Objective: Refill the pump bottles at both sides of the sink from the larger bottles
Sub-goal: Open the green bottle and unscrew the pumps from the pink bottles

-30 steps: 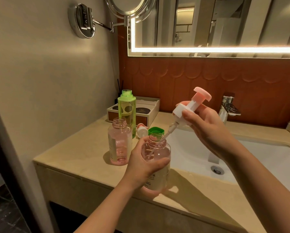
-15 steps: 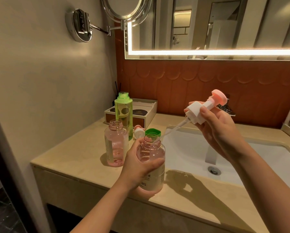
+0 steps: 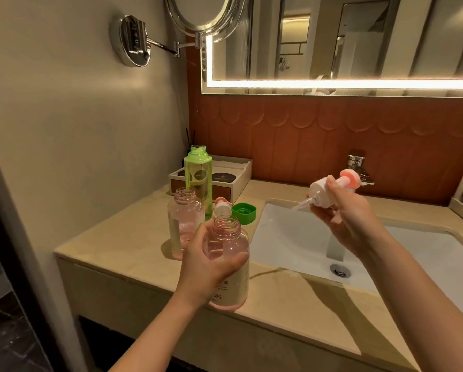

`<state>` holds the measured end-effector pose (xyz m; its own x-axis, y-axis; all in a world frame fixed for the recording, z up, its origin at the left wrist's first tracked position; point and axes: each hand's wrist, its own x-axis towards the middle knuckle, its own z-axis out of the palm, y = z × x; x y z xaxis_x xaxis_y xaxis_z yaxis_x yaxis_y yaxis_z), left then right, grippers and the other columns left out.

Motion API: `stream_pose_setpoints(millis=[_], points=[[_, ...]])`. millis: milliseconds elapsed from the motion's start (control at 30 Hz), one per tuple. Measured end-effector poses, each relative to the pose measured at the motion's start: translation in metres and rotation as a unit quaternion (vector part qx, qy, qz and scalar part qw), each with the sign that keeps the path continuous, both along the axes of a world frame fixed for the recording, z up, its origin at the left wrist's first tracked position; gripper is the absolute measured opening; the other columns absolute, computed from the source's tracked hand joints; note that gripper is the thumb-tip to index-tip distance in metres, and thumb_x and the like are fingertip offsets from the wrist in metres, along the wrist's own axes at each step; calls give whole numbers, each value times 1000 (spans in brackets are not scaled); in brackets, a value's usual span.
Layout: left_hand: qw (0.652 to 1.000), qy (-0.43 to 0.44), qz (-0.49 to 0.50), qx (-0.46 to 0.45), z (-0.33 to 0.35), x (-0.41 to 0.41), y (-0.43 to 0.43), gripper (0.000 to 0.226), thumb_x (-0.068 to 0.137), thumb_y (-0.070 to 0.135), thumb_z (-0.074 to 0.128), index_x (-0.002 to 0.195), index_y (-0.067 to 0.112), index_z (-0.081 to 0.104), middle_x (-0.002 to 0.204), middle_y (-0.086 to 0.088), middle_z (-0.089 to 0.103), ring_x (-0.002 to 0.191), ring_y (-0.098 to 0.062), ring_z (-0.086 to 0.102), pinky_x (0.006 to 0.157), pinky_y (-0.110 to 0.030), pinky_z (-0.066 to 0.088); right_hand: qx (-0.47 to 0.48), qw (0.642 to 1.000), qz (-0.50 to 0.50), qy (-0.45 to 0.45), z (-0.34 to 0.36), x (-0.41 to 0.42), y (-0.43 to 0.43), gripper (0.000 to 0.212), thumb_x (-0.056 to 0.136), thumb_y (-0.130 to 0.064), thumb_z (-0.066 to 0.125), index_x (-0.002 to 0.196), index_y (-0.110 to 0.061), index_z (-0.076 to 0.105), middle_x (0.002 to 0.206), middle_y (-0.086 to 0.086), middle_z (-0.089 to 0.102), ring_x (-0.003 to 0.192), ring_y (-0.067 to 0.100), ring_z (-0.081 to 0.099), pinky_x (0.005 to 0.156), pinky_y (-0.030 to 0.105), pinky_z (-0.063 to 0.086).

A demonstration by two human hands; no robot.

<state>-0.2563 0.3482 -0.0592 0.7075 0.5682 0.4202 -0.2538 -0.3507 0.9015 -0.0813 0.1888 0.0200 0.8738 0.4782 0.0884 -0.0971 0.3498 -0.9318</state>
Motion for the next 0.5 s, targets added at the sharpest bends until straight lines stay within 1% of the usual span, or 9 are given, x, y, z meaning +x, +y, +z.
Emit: stream_pose_setpoints(millis=[33,100,167,233,300,367,433,500], points=[[1000,-3,10,1,0,-4,2,67,51,44,85,108,29,53,102,18,64,95,5,61,77,-11,47,-31,1000,2,5,-5,2,3,34,90,-29,56,111,-4,45,118,13,50,110,25,53,90,36,49],[999,-12,29,-4,0,-12,9,69,47,50,77,109,29,54,104,13,66,97,0,62,80,-16,47,-92,996,11,7,-13,3,12,42,89,-29,58,118,-3,42,113,12,51,105,24,54,89,36,49],[999,-21,44,-8,2,-21,17,67,46,51,75,106,29,55,101,14,68,95,-1,63,78,-17,48,-153,988,21,-13,-21,2,25,42,88,-31,60,116,-4,44,109,11,52,100,24,56,82,33,51],[998,-32,58,-10,5,-31,26,66,46,49,76,105,28,56,99,14,69,94,-3,65,79,-20,49,-205,977,29,-58,-28,-1,41,37,87,-33,60,110,-6,48,106,10,55,96,23,57,75,29,52],[997,-39,70,-8,9,-39,33,66,46,48,77,105,27,56,100,11,69,95,-7,65,82,-27,50,-249,962,26,-104,-34,-4,58,35,88,-34,59,107,-5,53,98,9,57,86,20,58,69,26,50],[996,-41,82,-3,12,-46,41,66,46,48,78,105,27,56,102,8,69,96,-9,65,83,-30,51,-290,946,26,-145,-39,-6,77,36,89,-34,59,107,-3,56,93,9,58,75,15,56,61,21,48],[994,-44,98,-4,15,-53,50,66,45,48,78,104,27,57,103,4,69,97,-12,65,83,-31,51,-330,926,23,-180,-44,-7,96,39,88,-34,60,112,-3,56,95,9,59,72,13,56,56,19,45],[993,-45,112,-5,16,-58,61,66,45,49,77,104,28,56,105,3,68,99,-14,65,85,-33,50,-374,903,15,-211,-49,-5,113,43,86,-37,62,115,-5,55,99,8,59,72,13,57,55,19,45]])
